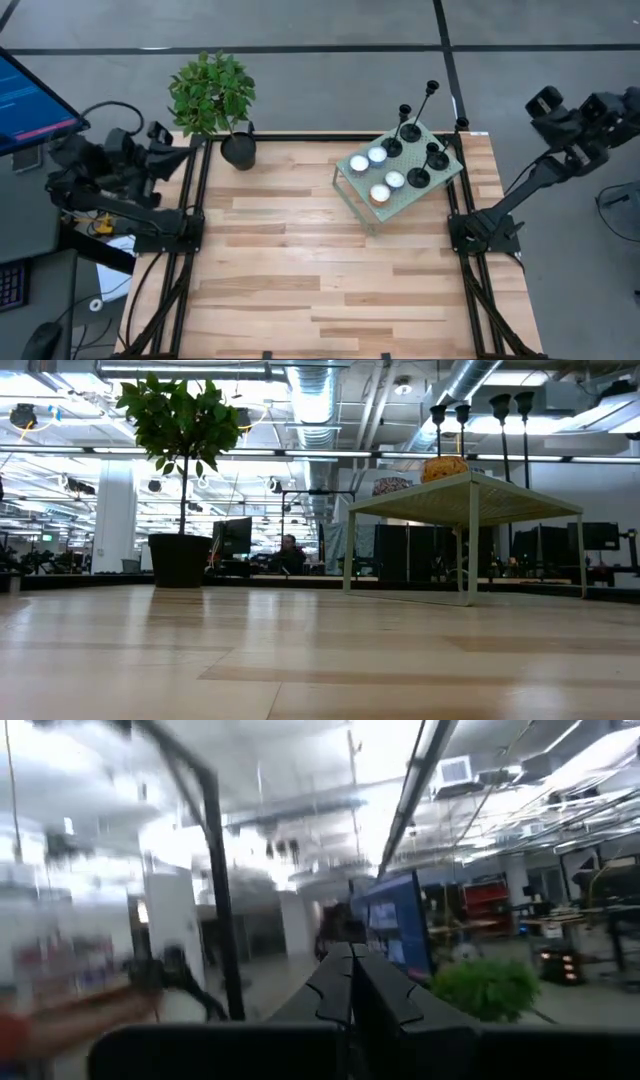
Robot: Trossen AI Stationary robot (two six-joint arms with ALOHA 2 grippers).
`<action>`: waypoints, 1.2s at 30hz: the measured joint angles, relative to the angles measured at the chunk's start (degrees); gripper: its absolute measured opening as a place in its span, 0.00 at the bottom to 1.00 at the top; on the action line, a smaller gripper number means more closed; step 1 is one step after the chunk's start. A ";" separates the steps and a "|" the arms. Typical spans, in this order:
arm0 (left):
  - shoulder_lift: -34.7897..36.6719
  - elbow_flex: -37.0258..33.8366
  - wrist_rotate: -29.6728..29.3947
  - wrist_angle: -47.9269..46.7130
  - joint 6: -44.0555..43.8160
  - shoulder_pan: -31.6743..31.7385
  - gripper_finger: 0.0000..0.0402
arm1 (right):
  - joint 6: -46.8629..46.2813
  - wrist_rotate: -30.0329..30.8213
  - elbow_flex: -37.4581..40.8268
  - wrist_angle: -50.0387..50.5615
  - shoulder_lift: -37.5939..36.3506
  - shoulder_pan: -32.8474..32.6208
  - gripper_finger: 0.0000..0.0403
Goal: Pick & Place candle stick holders
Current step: Return to Home Position
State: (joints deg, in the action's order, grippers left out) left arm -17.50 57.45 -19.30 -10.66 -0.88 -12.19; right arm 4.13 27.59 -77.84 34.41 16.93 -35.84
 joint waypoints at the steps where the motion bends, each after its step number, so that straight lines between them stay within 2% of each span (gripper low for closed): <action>1: 0.42 0.31 0.00 -0.03 -0.89 -0.04 0.01 | 1.16 -0.04 0.33 1.40 0.04 -0.10 0.00; 5: 3.19 2.91 0.04 -2.42 -2.80 -0.09 0.01 | 6.40 -0.58 5.00 4.29 0.44 -0.89 0.00; 10: 8.60 3.52 0.00 -9.05 -3.02 -0.07 0.01 | 10.13 -2.86 11.97 0.99 -0.24 -4.57 0.00; 12: 10.40 2.21 -0.17 -11.70 -2.77 -0.07 0.01 | 8.83 -3.04 13.85 -1.51 -0.81 -6.71 0.00; 16: 13.79 -2.63 0.08 -11.27 -2.96 -0.13 0.01 | 6.58 -5.86 19.12 -8.29 -1.73 -10.72 0.00; 19: 14.54 -8.00 0.01 -10.19 -7.50 -0.17 0.01 | 6.51 -5.96 23.61 -14.13 -3.01 -12.91 0.00; 24: 14.70 -16.93 0.50 -1.74 -20.86 -0.17 0.01 | 7.80 -5.27 33.91 -24.79 -7.64 -15.06 0.00; 29: 14.37 -24.94 4.09 9.69 -32.22 -0.17 0.01 | 5.61 -5.28 47.25 -36.25 -16.82 -15.12 0.00; 31: 14.34 -27.07 4.73 12.05 -35.10 -0.19 0.01 | 5.00 -3.59 50.90 -41.08 -16.46 -15.16 0.00; 33: 14.28 -28.13 4.54 12.96 -36.42 -0.17 0.01 | 1.96 -8.29 53.39 -42.72 -16.59 -14.45 0.00; 36: 14.52 -28.58 4.50 13.16 -35.86 -0.17 0.01 | -2.24 -9.43 57.88 -46.69 -16.63 -13.71 0.00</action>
State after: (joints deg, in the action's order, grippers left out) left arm -2.98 28.86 -14.81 2.50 -36.74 -12.36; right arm 1.89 18.17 -19.96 -12.28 0.30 -49.55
